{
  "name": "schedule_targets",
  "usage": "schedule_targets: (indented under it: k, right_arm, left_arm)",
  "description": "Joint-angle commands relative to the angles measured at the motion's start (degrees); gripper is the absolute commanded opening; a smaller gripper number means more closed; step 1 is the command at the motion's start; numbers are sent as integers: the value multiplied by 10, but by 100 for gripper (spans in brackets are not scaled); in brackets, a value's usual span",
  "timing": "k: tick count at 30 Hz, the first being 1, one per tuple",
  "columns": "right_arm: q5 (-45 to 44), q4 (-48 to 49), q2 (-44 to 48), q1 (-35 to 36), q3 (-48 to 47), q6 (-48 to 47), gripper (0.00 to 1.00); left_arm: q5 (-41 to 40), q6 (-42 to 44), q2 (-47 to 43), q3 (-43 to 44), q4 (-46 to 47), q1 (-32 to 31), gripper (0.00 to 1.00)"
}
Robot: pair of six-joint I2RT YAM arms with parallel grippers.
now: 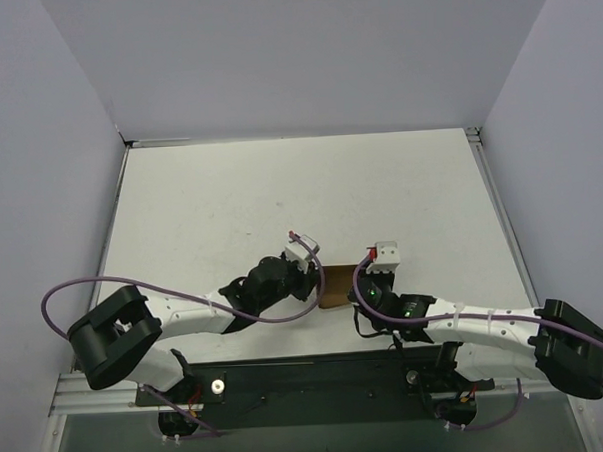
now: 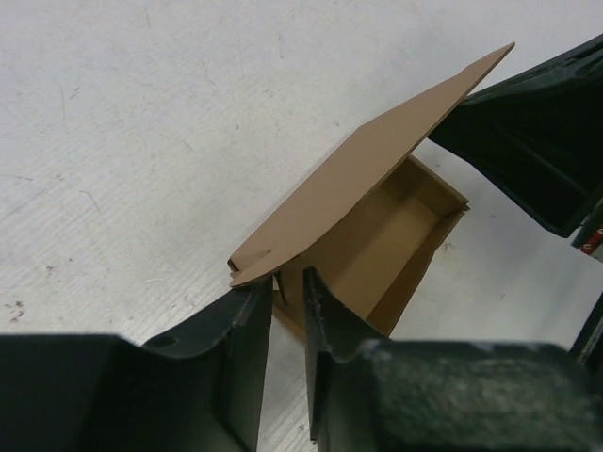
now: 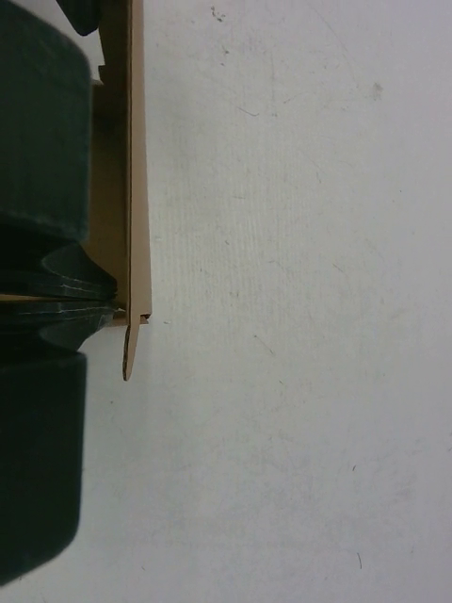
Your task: Fold the paper box
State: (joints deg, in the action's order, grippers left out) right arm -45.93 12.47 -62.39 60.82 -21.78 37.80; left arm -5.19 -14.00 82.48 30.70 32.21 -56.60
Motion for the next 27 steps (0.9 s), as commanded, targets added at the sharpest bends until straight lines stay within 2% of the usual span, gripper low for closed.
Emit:
schedule_targets:
  k: [1,4,7,20,27]
  right_arm:
    - [3,-3,-17,30,-45,47,0]
    - [-3,-15,-29,34,-56,53,0]
    - [-3,-20,-36,40,-63,54,0]
    - [6,-20,-53,42,-75,52,0]
    - [13,-19,-61,42,-80,48,0]
  left_arm:
    - [-28,28,-25,20,-45,-12,35]
    - [-59,36,-30,17,-63,-11,45]
    - [-70,42,-40,6,-62,-4,49]
    - [6,52,-42,-27,-14,76,48]
    - [27,72,-48,-32,7,97,48]
